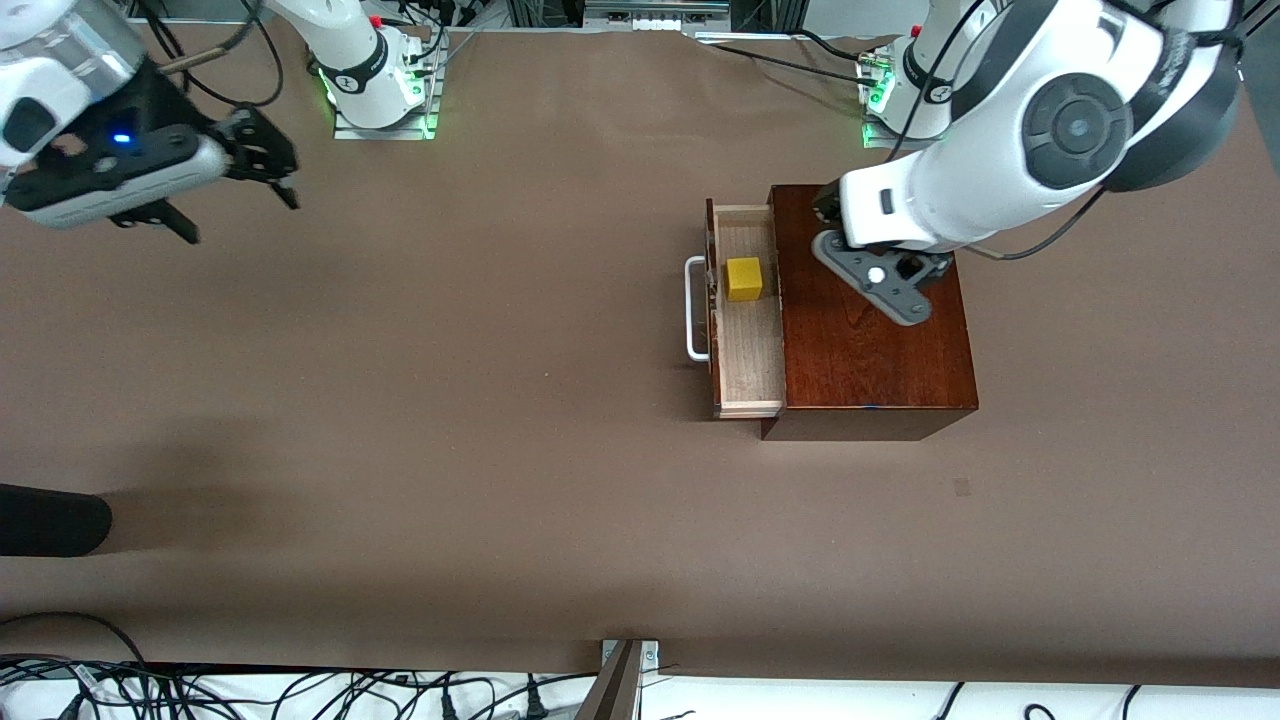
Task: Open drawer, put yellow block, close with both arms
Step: 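Raise the right gripper away while the left gripper reaches the drawer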
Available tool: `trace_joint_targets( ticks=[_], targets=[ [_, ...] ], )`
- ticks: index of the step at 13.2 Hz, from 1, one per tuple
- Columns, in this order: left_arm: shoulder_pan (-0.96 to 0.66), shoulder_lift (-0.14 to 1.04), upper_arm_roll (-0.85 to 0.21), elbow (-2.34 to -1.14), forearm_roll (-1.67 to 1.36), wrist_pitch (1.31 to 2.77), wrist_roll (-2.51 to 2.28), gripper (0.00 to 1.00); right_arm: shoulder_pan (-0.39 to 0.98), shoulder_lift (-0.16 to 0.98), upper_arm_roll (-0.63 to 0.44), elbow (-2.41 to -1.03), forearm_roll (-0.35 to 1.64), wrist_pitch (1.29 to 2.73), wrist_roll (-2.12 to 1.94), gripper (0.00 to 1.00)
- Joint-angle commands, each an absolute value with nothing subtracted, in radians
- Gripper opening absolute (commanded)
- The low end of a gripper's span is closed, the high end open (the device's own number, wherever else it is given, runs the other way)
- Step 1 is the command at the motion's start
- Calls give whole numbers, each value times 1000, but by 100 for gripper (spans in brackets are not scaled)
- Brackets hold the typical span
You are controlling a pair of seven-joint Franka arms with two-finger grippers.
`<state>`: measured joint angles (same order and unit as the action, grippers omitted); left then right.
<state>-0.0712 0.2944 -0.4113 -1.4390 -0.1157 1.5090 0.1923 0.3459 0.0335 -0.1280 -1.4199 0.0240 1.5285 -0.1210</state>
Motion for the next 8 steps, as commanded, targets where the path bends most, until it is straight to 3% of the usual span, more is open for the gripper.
trace_joint_targets(
  ticks=[1, 8],
  targets=[
    [-165, 397, -411, -1316, -118, 1531, 232, 100, 341, -103, -193, -1683, 38, 1637, -104, 100],
    [-400, 515, -410, -1325, -13, 1788, 480, 100, 339, -91, -262, -1672, 26, 1632, -104, 100]
  ],
)
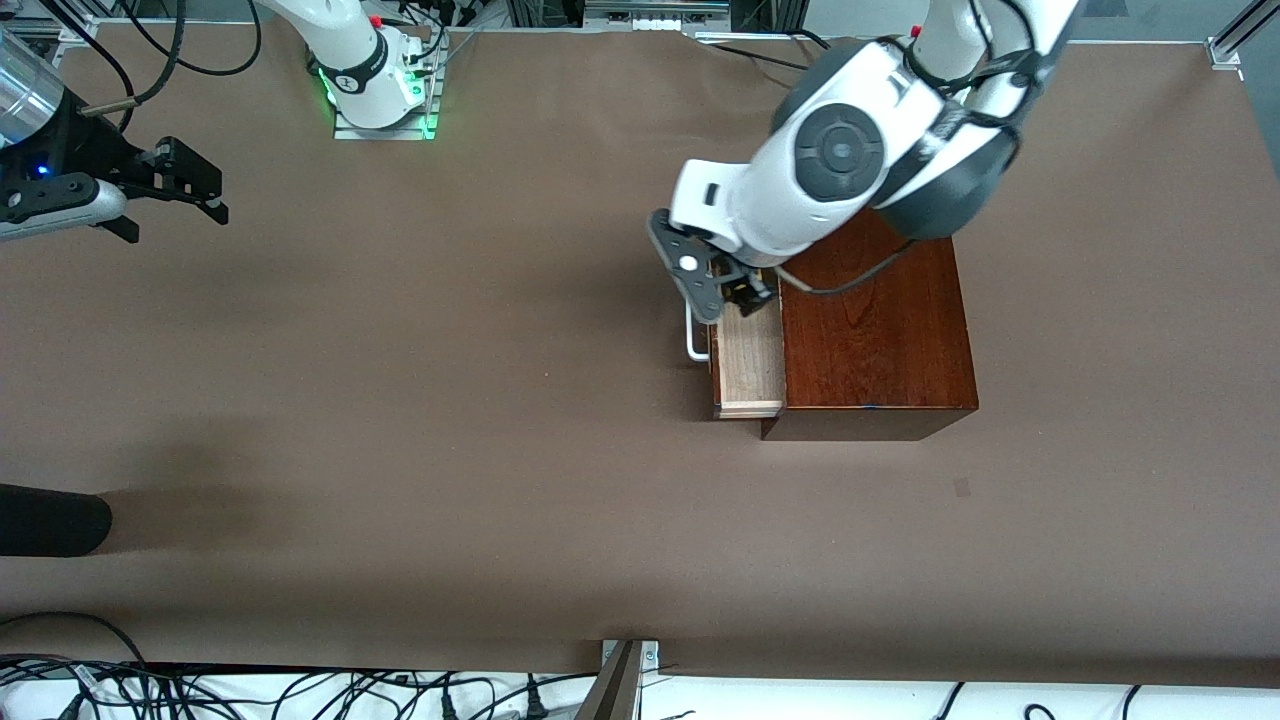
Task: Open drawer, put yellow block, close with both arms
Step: 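Push the drawer shut into the box with the left gripper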
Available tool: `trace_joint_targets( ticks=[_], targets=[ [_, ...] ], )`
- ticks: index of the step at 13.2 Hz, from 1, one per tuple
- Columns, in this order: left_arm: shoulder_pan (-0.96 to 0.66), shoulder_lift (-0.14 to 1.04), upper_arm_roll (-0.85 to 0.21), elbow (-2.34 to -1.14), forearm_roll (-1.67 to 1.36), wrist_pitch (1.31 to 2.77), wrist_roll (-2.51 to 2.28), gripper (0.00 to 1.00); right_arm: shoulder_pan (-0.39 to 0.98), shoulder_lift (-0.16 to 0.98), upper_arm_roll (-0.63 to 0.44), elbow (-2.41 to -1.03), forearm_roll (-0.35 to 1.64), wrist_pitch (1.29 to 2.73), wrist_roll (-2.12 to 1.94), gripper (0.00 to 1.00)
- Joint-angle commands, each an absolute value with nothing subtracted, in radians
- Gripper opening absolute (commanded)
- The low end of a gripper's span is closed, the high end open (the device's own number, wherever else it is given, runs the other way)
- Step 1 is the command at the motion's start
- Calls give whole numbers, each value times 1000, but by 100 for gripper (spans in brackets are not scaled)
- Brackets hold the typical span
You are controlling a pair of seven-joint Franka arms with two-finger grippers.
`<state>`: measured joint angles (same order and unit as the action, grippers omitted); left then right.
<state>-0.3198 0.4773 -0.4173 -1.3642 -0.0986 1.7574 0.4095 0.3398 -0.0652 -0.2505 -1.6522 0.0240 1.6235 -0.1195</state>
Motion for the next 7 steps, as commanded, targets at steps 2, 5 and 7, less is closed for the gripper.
trace_joint_targets(
  ticks=[2, 5, 7],
  targets=[
    [-460, 558, -411, -1327, 95, 1796, 515, 100, 339, -91, -262, -1667, 22, 1631, -107, 100],
    [-479, 641, -410, -1327, 121, 1859, 642, 100, 330, -68, -273, -1637, 8, 1628, -107, 100],
    [-503, 675, -408, -1330, 179, 1885, 718, 100, 330, -66, -296, -1632, 11, 1631, -101, 100]
  ],
)
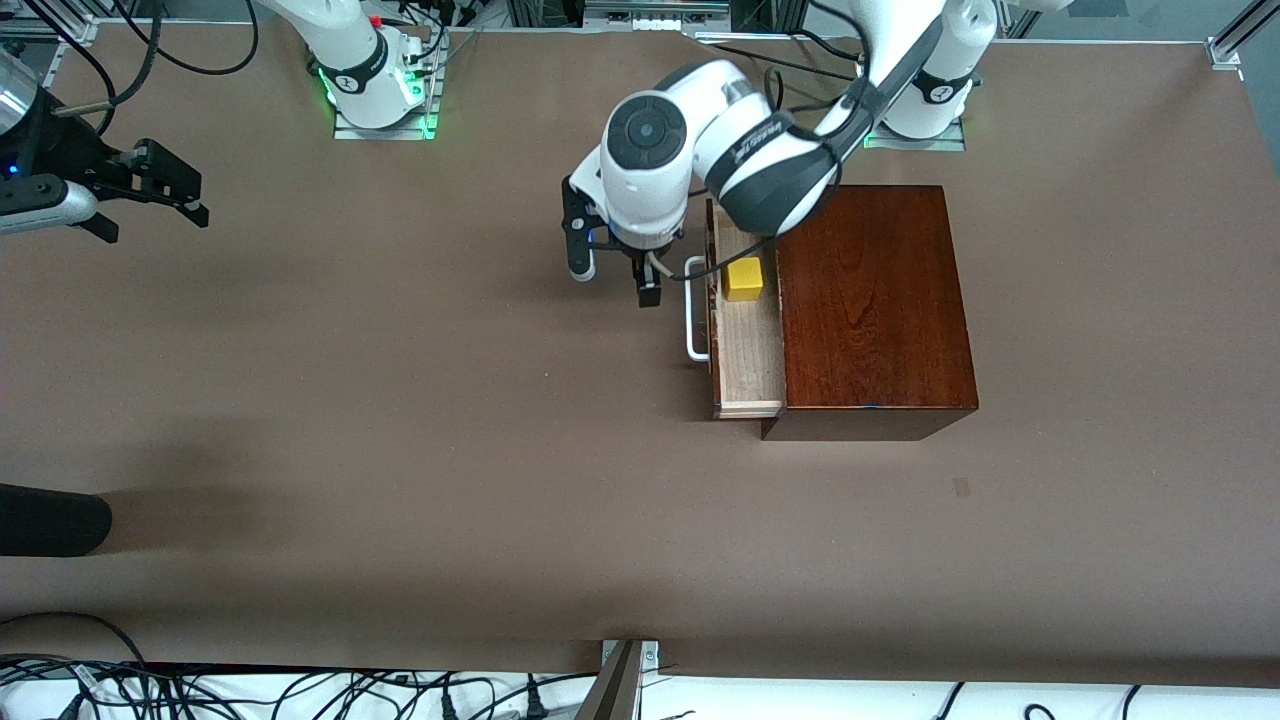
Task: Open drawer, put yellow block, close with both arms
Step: 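Push the drawer shut into the box with the left gripper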
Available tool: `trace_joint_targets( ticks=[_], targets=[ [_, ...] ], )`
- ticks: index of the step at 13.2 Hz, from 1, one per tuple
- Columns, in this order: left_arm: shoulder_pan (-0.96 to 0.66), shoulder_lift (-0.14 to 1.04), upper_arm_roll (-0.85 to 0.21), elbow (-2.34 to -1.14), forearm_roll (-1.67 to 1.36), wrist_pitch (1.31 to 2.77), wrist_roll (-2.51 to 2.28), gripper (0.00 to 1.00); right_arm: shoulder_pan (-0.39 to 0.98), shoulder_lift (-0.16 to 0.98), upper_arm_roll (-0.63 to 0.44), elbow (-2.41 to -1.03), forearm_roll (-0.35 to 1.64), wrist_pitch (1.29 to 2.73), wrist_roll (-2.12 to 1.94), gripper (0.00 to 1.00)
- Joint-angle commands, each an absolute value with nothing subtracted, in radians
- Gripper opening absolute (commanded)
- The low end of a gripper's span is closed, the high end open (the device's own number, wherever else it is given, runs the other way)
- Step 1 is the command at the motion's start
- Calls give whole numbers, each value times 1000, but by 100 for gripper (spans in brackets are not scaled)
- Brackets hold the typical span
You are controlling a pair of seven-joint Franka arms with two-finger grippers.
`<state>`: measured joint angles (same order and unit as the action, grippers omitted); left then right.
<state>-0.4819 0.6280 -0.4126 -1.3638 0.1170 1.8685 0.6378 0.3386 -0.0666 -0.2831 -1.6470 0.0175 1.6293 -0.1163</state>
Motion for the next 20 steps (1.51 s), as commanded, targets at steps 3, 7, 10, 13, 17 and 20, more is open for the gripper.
trace_joint_targets(
  ticks=[3, 7, 10, 13, 17, 20],
  targets=[
    [-526, 721, -408, -1342, 328, 1904, 722, 100, 330, -64, -296, -1628, -1, 1617, -107, 100],
    [-514, 739, -400, -1384, 360, 1919, 726, 100, 330, -63, -298, -1626, -6, 1595, -98, 100],
    [-476, 732, -393, -1416, 362, 1890, 748, 100, 330, -52, -298, -1623, -5, 1606, -44, 100],
    [-443, 723, -393, -1413, 403, 1806, 752, 100, 328, -41, -298, -1612, -2, 1609, -54, 100],
    [-445, 721, -390, -1408, 408, 1639, 750, 100, 328, -41, -304, -1612, -2, 1608, -60, 100],
    [-446, 721, -371, -1410, 408, 1583, 752, 100, 328, -40, -327, -1614, 3, 1598, -60, 100]
  ],
)
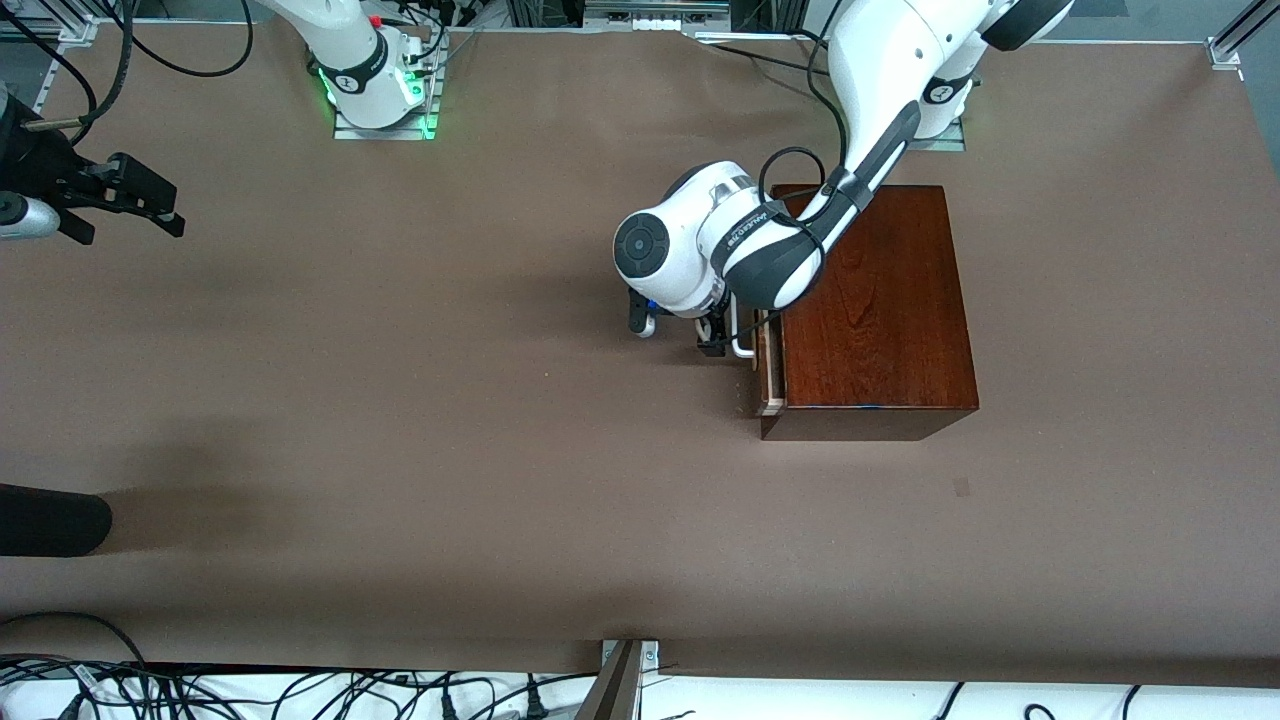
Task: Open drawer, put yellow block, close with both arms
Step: 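Push the drawer shut into the box with the left gripper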
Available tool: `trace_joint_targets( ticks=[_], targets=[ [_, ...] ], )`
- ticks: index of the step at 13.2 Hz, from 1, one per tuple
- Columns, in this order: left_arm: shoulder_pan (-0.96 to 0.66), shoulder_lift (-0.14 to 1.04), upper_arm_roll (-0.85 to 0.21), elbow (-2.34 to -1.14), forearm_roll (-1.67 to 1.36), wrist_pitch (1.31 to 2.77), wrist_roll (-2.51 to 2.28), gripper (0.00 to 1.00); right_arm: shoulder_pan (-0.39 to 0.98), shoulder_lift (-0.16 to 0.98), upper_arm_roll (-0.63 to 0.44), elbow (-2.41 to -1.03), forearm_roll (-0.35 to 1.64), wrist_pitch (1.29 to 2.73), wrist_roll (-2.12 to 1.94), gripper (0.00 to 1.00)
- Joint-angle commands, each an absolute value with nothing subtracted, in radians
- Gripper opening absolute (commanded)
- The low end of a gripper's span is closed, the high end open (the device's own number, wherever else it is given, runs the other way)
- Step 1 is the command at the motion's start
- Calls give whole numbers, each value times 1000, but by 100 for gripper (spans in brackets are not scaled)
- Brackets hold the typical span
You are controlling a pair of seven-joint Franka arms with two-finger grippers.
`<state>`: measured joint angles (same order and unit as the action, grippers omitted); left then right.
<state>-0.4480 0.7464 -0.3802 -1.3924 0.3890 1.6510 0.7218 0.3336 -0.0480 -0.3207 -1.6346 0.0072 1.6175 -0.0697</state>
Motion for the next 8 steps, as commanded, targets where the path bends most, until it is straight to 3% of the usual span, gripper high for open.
trace_joint_targets(
  ticks=[1, 8],
  targets=[
    [-445, 724, -368, -1410, 410, 1572, 752, 100, 328, -40, -327, -1614, 2, 1597, -60, 100],
    [-446, 724, -360, -1410, 466, 1565, 752, 100, 330, -40, -325, -1614, 5, 1597, -57, 100]
  ],
)
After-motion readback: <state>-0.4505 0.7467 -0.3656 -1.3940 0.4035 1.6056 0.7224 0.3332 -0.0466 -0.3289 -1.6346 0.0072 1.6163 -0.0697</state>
